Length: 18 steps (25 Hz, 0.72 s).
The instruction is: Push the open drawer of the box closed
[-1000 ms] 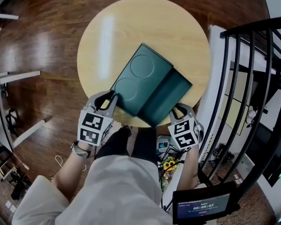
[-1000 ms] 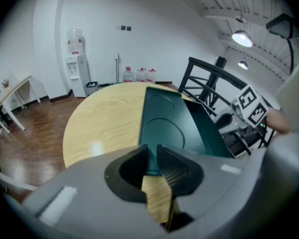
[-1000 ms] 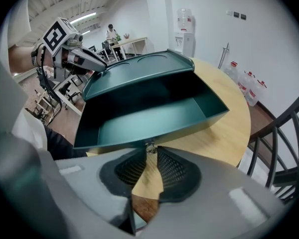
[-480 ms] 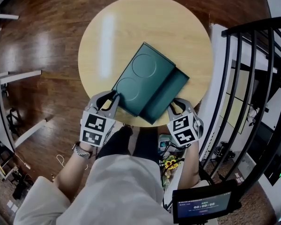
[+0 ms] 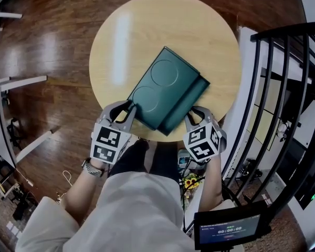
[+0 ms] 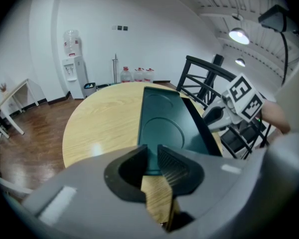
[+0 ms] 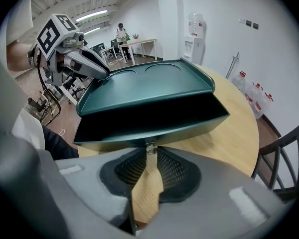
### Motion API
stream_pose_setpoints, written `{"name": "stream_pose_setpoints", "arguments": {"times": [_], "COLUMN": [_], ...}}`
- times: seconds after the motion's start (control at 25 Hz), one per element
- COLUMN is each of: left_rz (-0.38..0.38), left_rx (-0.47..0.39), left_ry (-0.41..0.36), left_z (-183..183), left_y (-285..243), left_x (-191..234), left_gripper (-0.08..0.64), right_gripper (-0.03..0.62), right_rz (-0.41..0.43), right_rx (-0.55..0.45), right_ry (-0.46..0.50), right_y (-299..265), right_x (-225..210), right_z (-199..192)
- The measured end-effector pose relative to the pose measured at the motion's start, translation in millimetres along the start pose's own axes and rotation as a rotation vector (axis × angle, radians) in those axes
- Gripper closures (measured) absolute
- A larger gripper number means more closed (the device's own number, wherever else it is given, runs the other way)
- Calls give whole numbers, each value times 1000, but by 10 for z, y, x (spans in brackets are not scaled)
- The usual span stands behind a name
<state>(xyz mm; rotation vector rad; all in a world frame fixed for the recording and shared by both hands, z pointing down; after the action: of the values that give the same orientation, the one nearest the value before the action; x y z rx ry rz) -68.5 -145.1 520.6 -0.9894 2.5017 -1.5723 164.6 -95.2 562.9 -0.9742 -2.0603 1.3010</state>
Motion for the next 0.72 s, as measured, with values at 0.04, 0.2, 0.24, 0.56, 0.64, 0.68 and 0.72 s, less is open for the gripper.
{"name": "stream_pose_setpoints", "arguments": {"times": [0.04,0.2,0.24,0.56,0.64,0.68,0.72], "left_rz": [-3,-4,-4,1,1,0,0], "left_rx": [-1,-1,-1,-9,-13,-16,-19], "left_ry": [1,1,1,8,15,20,24], "left_z": [-10,-33,-36,2,-1,-2,0], "left_y": [6,37,41,-44,-36,-31,-32], "left_x": [-2,1,4,-87,-100,-108,-119], "left_gripper": [480,474,474,469,469,469,469], "right_gripper": [520,520,520,519,520,520,520], "right_rz": [-1,1,3,17,24,26,28], "right_rx": [5,54,71,125,128,129,129], "right_ry": [14,101,125,164,170,174,180], "right_y": [-11,-50,-60,-109,-111,-110,-112], "right_x": [10,47,55,-31,-37,-39,-47], "right_z": [31,162,191,233,260,272,279]}}
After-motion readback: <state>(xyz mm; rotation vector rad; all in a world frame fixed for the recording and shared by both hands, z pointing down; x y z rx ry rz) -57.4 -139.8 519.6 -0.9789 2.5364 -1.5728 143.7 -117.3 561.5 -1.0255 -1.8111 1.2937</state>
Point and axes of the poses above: the fingertips, and each gripper's own axes: y backward along the fingers, x to its left, z out of its top, the point moved 8 cm from there along y, backward along the fingers, and after that the axes turned 15 degrees about y, right-handed, at the moved point
